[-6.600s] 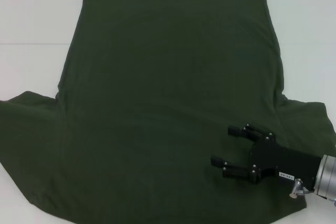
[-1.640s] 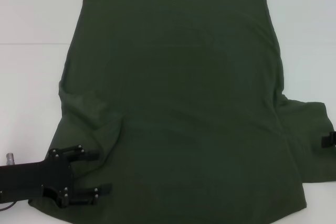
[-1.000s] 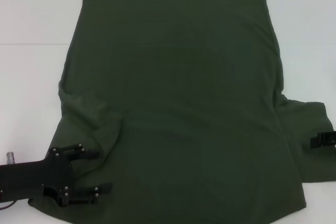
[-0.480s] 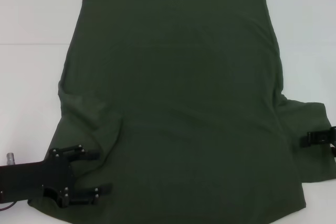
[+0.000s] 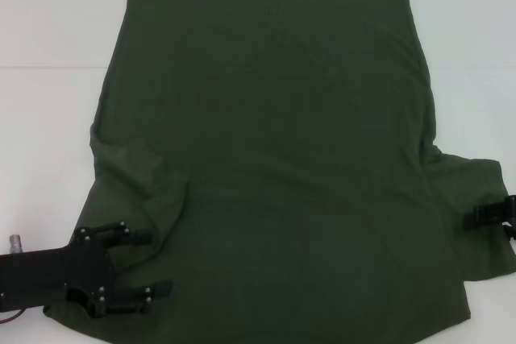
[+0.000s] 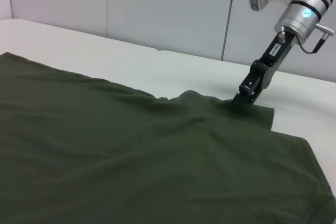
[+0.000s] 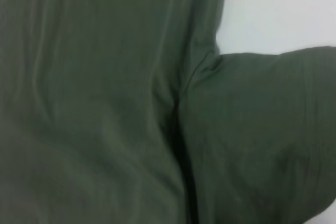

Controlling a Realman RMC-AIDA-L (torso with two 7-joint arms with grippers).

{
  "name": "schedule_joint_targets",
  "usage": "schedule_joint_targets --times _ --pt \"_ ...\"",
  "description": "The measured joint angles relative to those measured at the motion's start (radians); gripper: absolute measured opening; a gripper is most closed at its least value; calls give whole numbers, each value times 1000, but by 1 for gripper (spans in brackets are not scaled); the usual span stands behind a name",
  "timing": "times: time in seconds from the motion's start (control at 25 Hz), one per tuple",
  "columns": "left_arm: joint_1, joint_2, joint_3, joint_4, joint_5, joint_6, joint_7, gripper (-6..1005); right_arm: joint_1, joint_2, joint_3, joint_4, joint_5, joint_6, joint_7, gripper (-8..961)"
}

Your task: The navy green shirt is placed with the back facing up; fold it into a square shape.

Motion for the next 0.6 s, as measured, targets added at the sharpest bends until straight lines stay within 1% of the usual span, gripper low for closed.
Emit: schedule_joint_targets --times 0.36,0.6 --pt "0 -2 -1 0 -5 -1 0 835 -1 -1 -3 -3 0 6 -2 626" --pt "0 -4 -2 0 -6 -6 0 835 1 -4 -7 1 0 9 -2 337"
